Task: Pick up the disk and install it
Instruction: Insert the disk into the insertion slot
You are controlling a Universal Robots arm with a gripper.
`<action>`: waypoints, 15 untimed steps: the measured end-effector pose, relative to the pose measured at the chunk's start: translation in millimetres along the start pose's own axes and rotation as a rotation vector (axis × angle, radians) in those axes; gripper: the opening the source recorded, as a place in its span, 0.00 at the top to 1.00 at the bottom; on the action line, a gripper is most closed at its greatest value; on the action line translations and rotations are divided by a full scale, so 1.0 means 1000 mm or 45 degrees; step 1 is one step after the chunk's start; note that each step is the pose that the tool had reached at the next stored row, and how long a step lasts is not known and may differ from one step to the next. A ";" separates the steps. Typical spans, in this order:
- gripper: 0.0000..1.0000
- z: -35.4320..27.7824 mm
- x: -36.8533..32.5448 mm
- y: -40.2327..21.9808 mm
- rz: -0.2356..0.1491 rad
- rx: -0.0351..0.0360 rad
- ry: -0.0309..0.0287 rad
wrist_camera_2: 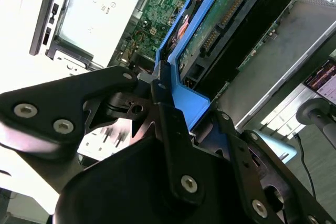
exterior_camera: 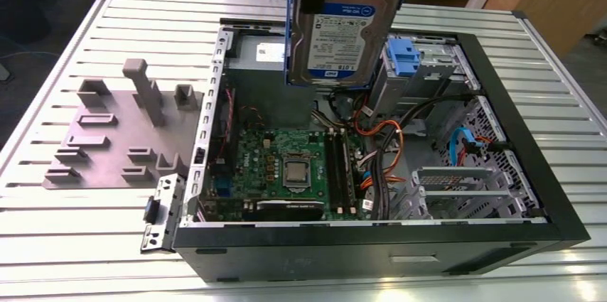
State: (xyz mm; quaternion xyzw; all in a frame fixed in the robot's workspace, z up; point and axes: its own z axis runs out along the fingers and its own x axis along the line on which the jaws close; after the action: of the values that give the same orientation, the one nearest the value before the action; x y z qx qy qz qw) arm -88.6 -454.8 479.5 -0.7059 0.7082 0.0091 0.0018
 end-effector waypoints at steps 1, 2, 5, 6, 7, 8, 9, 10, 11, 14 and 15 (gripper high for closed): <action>0.64 0.0000 0.0014 0.0000 0.000 0.0000 0.0000; 0.64 0.0000 0.0027 0.0000 0.000 0.0000 -0.0001; 0.64 0.0001 0.0065 0.0000 0.000 0.0000 -0.0001; 0.64 0.0000 0.0078 0.0000 0.000 0.0000 0.0001; 0.64 0.0001 0.0091 0.0000 0.000 0.0001 0.0001; 0.64 0.0000 0.0105 0.0000 0.000 0.0000 0.0004; 0.64 0.0000 0.0114 0.0000 0.000 0.0000 0.0008; 0.64 0.0000 0.0117 0.0000 0.000 0.0000 0.0013; 0.64 0.0000 0.0119 0.0000 0.000 0.0001 0.0017; 0.64 0.0000 0.0124 0.0000 0.000 0.0001 0.0034; 0.64 0.0001 0.0131 0.0000 0.000 0.0001 0.0065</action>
State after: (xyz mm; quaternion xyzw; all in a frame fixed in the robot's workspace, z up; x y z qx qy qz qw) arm -88.6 -467.8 479.2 -0.7059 0.7083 0.0073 0.0000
